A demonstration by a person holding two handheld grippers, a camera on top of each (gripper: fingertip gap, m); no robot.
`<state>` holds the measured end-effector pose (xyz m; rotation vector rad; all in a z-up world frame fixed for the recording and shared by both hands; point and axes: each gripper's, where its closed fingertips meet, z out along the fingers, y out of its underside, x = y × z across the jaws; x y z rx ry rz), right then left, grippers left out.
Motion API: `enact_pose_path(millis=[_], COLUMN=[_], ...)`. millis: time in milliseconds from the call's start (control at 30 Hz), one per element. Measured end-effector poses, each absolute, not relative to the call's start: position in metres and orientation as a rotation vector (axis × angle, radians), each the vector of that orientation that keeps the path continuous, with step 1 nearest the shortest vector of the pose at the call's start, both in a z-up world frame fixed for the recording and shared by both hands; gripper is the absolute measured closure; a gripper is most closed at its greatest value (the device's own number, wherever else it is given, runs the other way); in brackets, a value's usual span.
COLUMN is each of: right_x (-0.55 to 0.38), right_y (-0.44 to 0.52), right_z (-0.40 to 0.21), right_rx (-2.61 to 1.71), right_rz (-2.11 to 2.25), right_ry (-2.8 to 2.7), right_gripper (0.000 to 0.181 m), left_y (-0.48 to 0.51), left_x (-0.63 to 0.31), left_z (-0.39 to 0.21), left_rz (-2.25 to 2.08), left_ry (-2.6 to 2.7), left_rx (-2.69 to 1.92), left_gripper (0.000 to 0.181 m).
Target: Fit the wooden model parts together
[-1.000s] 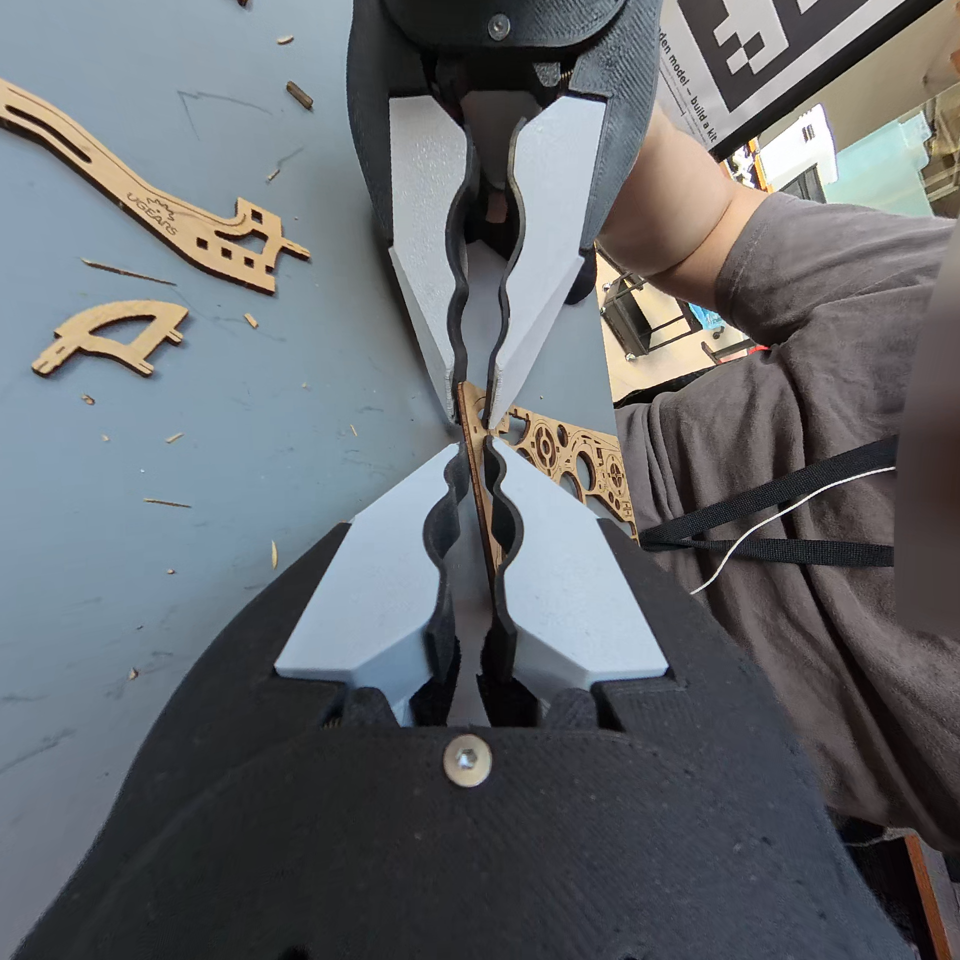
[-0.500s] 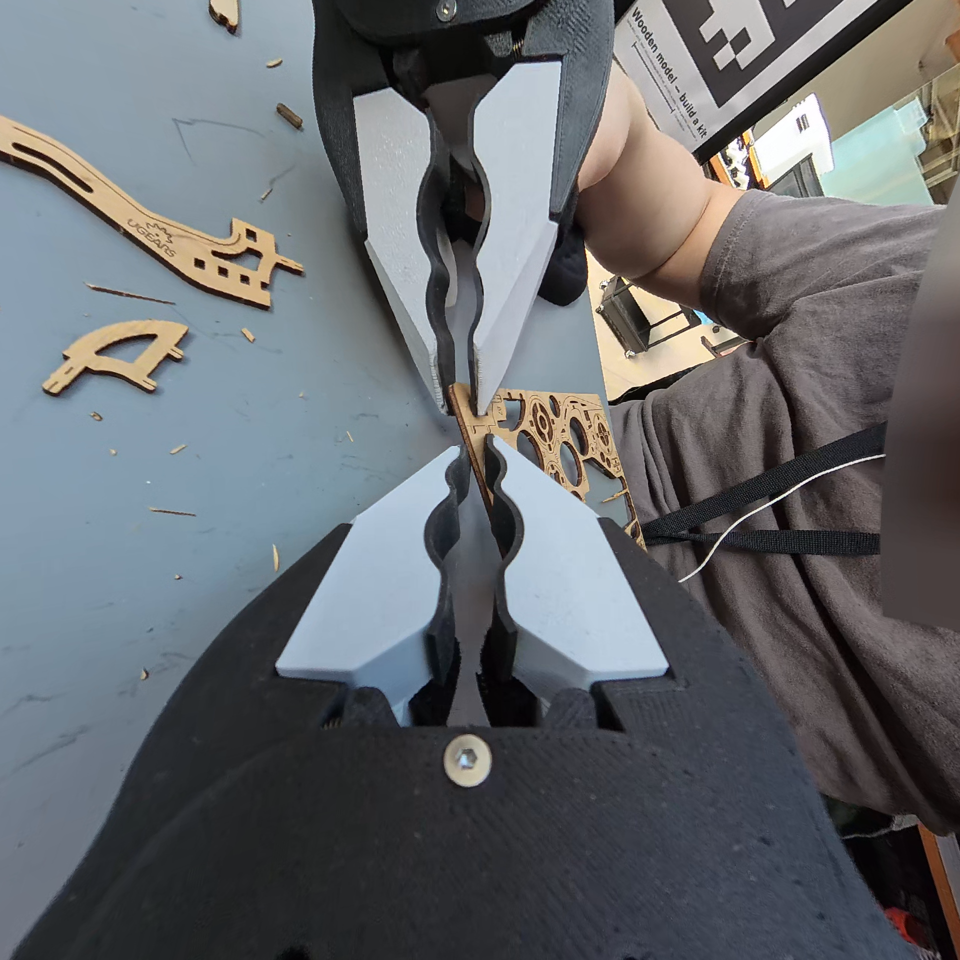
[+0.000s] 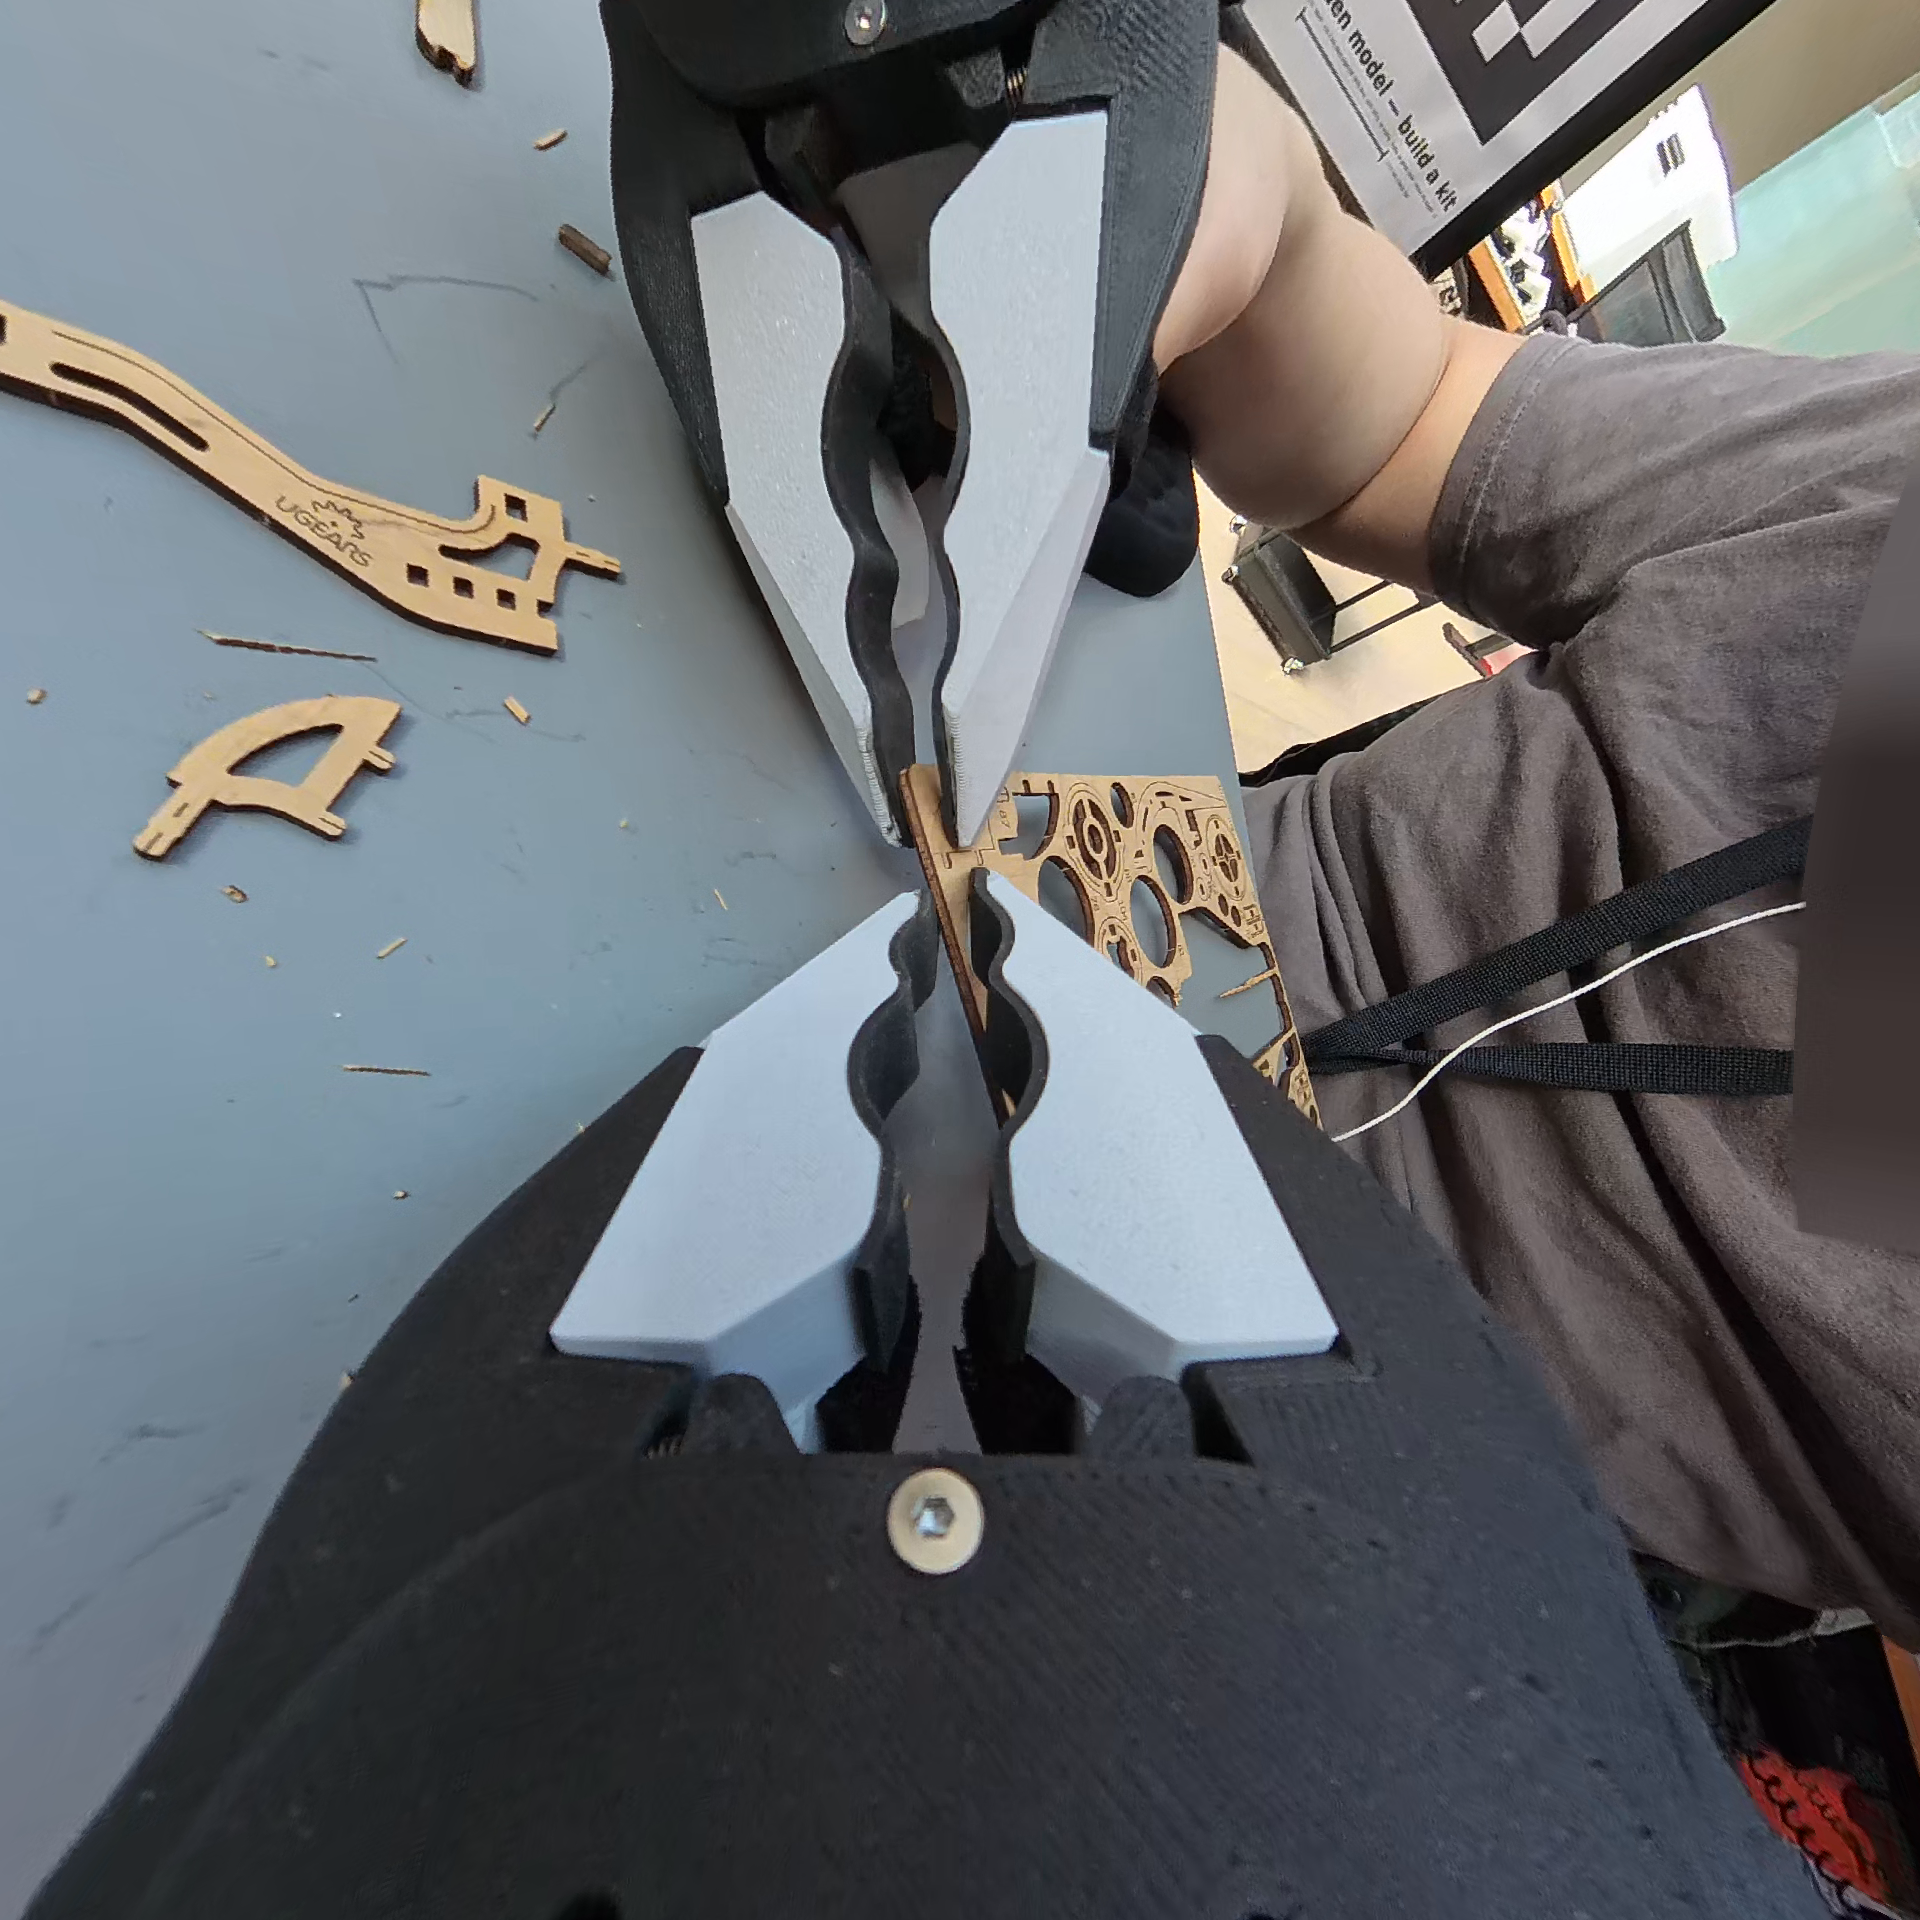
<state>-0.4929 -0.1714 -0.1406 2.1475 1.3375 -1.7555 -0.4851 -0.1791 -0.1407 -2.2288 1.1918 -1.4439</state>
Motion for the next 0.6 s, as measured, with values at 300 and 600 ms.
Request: enact_pose_path(millis=[300,600], right_x=[-0.493,-0.493], right_y=[-0.172,-0.172], right_z=[-0.142,-0.159], right_rx=[2.147,2.240], right_rz=[-1.749,-1.602], right_ry=[1.358,1.418], right_gripper=[0.175,0.174], left_y=[-0.180,-0.180], left_x=[-0.485,-0.487], left_z=[-0.140,-0.156], left_rz=[-1.518,-1.534], left_ry=[1.108,1.043], left_rx=[-2.223,-2.273], left_gripper=[0.179,0.179])
